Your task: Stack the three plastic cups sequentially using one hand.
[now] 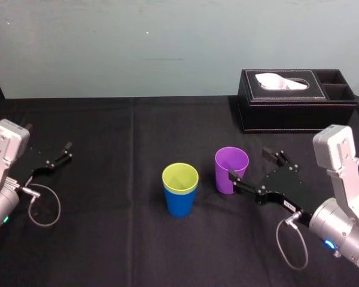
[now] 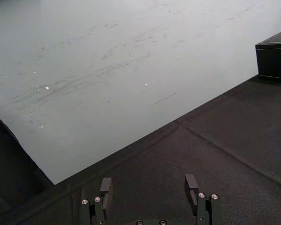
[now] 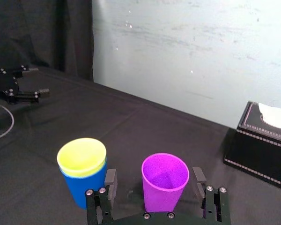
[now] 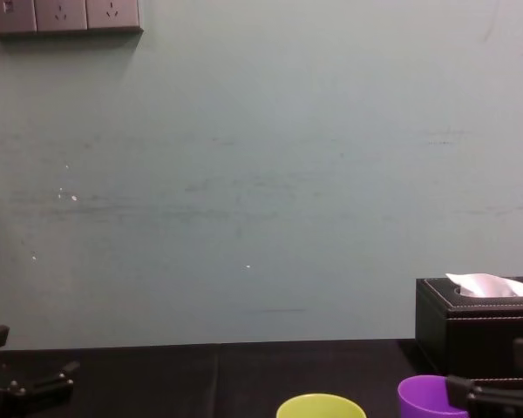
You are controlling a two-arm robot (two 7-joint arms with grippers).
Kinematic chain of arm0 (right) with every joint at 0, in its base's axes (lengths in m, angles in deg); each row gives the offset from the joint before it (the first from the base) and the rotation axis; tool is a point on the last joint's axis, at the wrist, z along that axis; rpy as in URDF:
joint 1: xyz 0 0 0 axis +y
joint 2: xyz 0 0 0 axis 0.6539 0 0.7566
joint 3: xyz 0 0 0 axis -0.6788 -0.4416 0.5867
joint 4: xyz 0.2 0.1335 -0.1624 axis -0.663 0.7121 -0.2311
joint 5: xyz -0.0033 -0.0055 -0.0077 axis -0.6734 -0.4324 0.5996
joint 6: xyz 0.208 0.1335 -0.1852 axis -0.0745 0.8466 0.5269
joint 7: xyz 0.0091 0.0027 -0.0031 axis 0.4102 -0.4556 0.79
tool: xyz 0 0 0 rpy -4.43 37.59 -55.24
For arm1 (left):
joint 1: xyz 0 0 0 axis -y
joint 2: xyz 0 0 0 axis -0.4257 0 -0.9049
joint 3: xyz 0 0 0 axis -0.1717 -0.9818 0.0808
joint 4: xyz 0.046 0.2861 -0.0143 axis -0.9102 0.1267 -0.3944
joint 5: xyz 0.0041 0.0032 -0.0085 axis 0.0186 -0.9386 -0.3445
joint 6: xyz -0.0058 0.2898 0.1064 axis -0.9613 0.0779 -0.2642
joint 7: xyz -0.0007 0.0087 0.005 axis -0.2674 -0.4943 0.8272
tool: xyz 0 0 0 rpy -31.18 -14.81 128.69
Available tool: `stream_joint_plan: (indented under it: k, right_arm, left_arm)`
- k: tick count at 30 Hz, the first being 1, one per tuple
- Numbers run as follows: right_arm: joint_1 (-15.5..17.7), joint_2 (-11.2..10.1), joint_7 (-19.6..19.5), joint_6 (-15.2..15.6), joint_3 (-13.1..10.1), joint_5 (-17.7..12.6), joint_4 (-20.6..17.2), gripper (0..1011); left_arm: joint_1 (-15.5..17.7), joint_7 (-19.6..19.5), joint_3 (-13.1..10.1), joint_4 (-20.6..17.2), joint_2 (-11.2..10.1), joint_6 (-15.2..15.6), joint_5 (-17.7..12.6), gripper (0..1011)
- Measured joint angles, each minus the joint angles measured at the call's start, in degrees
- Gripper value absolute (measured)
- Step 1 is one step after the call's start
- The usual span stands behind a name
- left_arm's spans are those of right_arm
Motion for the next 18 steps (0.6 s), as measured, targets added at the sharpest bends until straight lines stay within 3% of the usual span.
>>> stream_joint_plan:
  k: [18]
  right_arm:
    - [0.08,1.26,0.02,0.05,1.04,0.40,5.02,1003]
  left_arm:
    - [0.00,0.00,0.00,0.00,0.00,0.00,0.00,1010]
